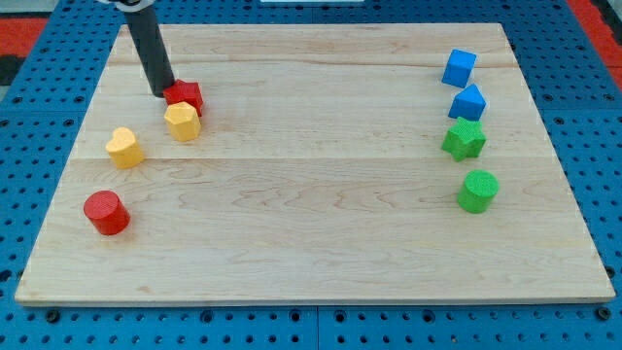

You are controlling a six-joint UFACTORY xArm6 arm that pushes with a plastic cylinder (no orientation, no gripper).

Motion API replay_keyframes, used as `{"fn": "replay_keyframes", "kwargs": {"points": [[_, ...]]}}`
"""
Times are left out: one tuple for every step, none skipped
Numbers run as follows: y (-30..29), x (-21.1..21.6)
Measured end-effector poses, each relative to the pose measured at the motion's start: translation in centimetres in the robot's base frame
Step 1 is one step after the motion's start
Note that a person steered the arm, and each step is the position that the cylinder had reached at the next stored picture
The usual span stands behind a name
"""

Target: Slide yellow heart to the yellow hexagon

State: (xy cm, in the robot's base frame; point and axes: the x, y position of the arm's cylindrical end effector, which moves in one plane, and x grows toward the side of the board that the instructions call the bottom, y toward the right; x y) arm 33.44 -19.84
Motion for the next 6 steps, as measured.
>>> {"fn": "replay_keyframes", "kwargs": {"points": [[-4.8, 0.9], [-6.9, 4.5], [-6.9, 9.4], [-6.9, 12.9], [-6.4, 13.4], [-3.2, 12.4]]}}
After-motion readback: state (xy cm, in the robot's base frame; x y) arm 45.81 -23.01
